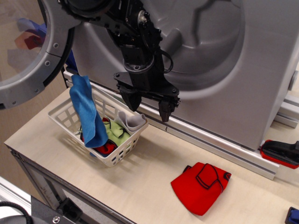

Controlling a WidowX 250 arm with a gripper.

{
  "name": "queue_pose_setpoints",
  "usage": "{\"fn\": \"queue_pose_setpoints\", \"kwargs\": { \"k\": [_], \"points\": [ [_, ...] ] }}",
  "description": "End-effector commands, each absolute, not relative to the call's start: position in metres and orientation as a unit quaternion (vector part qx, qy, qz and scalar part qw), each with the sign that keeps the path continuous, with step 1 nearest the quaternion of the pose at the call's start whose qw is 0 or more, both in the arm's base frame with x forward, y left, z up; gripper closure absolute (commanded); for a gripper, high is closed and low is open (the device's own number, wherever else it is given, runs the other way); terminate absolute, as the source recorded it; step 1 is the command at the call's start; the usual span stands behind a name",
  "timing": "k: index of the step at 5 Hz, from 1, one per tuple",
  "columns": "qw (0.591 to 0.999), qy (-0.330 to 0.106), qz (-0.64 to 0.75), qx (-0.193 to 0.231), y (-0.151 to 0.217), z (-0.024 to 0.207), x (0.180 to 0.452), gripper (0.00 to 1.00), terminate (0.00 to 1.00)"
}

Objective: Put clothes in laundry machine

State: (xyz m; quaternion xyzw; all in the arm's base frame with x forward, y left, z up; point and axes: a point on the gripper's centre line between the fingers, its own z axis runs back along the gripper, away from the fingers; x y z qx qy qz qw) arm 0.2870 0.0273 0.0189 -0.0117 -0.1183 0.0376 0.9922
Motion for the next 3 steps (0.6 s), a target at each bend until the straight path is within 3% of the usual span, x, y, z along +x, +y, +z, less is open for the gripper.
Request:
{"fn": "queue_pose_setpoints", "kwargs": {
  "k": [1,2,3],
  "points": [
    [0.992,-0.118,0.038,-0.012,0.027,0.019,0.287,0.0,0.0],
    [0.987,-0.093,0.132,-0.005,0.054,0.031,0.29,0.0,0.0],
    [0.978,-0.101,0.181,0.002,0.079,0.047,0.292,0.0,0.0]
  ]
}}
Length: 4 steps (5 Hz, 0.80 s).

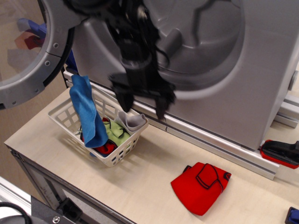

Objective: Put clothes in laundry machine

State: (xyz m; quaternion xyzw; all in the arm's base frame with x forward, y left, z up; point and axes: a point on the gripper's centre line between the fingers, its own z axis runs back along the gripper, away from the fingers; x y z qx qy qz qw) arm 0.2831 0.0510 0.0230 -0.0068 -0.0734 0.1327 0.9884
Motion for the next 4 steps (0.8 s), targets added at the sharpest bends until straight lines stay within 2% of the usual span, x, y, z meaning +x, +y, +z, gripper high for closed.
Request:
{"fn": "queue_pose_setpoints", "kwargs": {
  "k": [1,2,3,4],
  "points": [
    [0.973,-0.101,0.209,0.018,0.099,0.06,0.289,0.0,0.0],
    [0.981,-0.079,0.18,0.008,0.12,0.06,0.278,0.0,0.0],
    [0.984,-0.085,0.156,0.014,0.134,0.053,0.273,0.0,0.0],
    [0.984,-0.09,0.155,0.013,0.141,0.058,0.267,0.0,0.0]
  ]
}}
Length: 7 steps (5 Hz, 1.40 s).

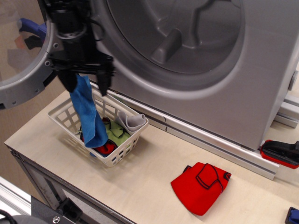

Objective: Put clothes in laundry machine

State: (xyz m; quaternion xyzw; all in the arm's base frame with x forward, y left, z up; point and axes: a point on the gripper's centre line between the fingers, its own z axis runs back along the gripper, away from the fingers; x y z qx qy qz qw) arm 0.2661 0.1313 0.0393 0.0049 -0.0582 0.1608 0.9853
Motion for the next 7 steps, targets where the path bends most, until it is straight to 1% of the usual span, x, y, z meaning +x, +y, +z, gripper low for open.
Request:
{"fn": "queue_pose_setpoints", "kwargs": {
  "k": [1,3,4,5,6,7],
  "points": [
    [0.984,-0.085,0.158,0.02,0.142,0.042,0.263,0.0,0.0],
    [0.987,-0.081,0.139,0.02,0.129,0.004,0.256,0.0,0.0],
    [0.986,-0.095,0.136,0.011,0.125,-0.011,0.262,0.0,0.0],
    [0.986,-0.085,0.142,0.003,0.124,-0.02,0.27,0.0,0.0],
    [0.984,-0.089,0.152,-0.003,0.126,-0.022,0.274,0.0,0.0],
    [0.981,-0.121,0.151,0.005,0.125,-0.015,0.282,1.0,0.0]
  ]
}}
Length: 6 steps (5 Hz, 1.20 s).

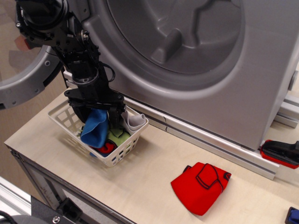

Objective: Put clothes in laundry machine

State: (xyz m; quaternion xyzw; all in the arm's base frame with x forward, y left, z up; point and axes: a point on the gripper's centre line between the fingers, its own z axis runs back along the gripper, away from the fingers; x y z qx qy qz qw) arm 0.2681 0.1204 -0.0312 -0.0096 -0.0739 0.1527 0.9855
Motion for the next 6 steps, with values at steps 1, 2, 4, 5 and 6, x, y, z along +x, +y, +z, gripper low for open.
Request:
{"fn": "queue_pose_setpoints", "kwargs": {
  "k": [1,2,4,5,6],
  "points": [
    [0.978,-0.172,0.117,0.023,0.119,0.01,0.288,1.0,0.0],
    [0.972,-0.196,0.125,0.022,0.117,0.042,0.287,1.0,0.0],
    [0.96,-0.263,0.086,-0.036,0.097,0.097,0.279,1.0,0.0],
    [0.949,-0.304,0.059,-0.065,0.077,0.108,0.285,1.0,0.0],
    [0.932,-0.348,0.034,-0.091,0.057,0.112,0.296,1.0,0.0]
  ]
}}
